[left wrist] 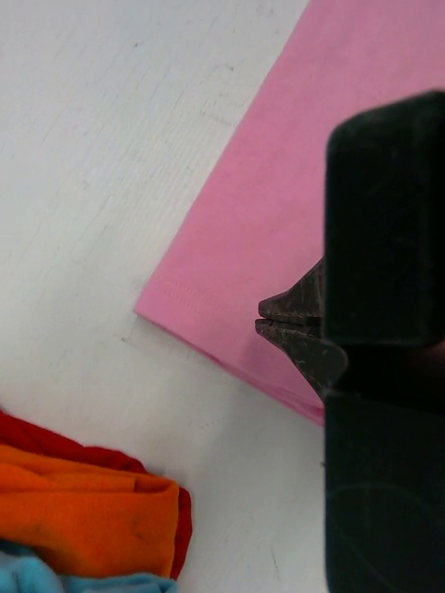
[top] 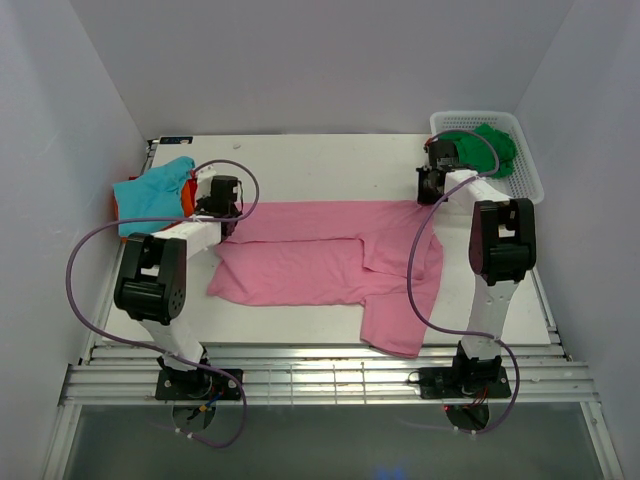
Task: Fold and stack the t-shirts
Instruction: Fold the tshirt
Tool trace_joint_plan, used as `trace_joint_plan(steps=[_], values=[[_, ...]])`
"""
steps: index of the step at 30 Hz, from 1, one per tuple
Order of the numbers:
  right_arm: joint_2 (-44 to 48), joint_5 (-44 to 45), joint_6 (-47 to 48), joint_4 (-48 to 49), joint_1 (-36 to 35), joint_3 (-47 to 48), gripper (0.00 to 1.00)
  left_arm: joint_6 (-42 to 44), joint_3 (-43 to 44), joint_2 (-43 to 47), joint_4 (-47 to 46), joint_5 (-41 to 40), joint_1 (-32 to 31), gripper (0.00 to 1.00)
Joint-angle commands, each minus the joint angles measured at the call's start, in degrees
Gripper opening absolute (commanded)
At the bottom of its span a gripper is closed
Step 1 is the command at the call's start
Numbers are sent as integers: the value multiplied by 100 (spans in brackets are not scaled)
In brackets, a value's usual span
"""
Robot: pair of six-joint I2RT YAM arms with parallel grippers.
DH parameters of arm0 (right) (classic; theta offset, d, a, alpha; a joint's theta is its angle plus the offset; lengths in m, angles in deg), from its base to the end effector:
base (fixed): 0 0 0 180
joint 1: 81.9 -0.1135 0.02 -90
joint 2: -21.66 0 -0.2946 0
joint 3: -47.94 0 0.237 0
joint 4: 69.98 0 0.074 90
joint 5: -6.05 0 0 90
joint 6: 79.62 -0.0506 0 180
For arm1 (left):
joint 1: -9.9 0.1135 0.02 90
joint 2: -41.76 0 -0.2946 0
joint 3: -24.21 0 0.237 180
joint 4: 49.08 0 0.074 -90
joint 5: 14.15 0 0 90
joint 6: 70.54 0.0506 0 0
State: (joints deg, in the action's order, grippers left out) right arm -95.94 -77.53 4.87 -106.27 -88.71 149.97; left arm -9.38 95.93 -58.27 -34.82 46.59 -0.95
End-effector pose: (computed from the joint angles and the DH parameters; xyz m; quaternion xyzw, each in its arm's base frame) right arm 0.4590 0.0491 0.2132 0.0076 0.9438 -0.0176 0.3300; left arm 0.3651 -0.0448 0.2113 -0.2388 0.8591 0.0854 0.4445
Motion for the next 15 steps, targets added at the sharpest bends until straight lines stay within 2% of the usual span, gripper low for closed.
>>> trace_joint_plan(steps=[1,9,15], values=[[-26,106,60,-87,22,-36,8,-60,-28,160,-320,350,-31,0],[-123,141,60,-166,22,-1,8,-8,51,-315,-618,517,-31,0],[-272,79,60,-237,22,96,8,-16,271,-719,-434,438,-31,0]])
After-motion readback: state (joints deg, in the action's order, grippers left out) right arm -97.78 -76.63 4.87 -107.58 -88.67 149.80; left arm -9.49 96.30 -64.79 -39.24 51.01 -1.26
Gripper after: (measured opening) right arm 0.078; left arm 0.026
